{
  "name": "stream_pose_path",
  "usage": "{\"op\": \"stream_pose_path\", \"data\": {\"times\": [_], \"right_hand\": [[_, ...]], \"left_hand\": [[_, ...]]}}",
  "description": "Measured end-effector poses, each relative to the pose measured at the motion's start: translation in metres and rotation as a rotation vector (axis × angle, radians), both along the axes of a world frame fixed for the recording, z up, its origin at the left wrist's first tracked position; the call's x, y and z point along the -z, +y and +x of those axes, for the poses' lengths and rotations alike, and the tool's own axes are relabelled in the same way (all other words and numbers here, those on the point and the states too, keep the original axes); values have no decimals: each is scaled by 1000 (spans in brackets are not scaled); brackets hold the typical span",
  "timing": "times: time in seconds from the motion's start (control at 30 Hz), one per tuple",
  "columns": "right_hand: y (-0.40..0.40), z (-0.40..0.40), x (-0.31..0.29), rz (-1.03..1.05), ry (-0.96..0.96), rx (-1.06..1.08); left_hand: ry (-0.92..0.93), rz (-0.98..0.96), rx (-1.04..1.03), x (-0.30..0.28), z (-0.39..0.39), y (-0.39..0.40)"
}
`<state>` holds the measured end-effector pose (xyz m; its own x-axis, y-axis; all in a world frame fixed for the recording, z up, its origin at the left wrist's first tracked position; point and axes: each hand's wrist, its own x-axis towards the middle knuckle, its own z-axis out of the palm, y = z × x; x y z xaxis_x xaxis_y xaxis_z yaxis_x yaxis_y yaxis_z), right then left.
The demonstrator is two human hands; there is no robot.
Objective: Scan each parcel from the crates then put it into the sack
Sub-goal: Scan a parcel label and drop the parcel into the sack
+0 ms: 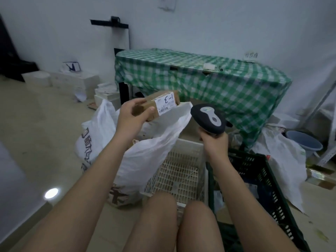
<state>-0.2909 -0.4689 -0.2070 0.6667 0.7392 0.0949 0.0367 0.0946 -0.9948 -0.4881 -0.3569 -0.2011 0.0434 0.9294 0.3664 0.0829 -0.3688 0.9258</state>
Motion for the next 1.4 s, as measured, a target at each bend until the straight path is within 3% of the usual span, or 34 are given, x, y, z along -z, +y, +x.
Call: {"op": "stream_pose_path", "data": {"times": [0.13, 0.23, 0.27, 0.3, 0.5, 0.63, 0.87, 1.03, 1.2, 1.4], "right_hand": [[12, -8, 3, -68, 4, -11], [15, -8, 8, -108, -6, -24], [14, -7, 9, -123, -12, -36], [13, -4, 10, -138, -24, -54], [-10, 21, 18, -250, -70, -54], [-32, 42, 31, -256, -6, -29], [-89, 93, 65, -223, 87, 180], [-115, 140, 101, -214, 127, 350], [-99, 185, 146, -225, 224, 447], [-46, 237, 214, -398, 297, 474]], "left_hand": [[507, -19, -58, 8, -19, 55], [1100, -139, 30, 23, -17, 70], [1139, -181, 72, 26, -16, 70], [1092, -202, 114, 27, -14, 70], [417, -58, 159, 12, 13, 26], [276, -34, 302, 15, 37, -22], [316, -132, 535, 62, 110, -67], [492, -249, 643, 108, 166, -75], [619, -336, 687, 147, 231, -54], [773, -383, 721, 216, 304, -17]]}}
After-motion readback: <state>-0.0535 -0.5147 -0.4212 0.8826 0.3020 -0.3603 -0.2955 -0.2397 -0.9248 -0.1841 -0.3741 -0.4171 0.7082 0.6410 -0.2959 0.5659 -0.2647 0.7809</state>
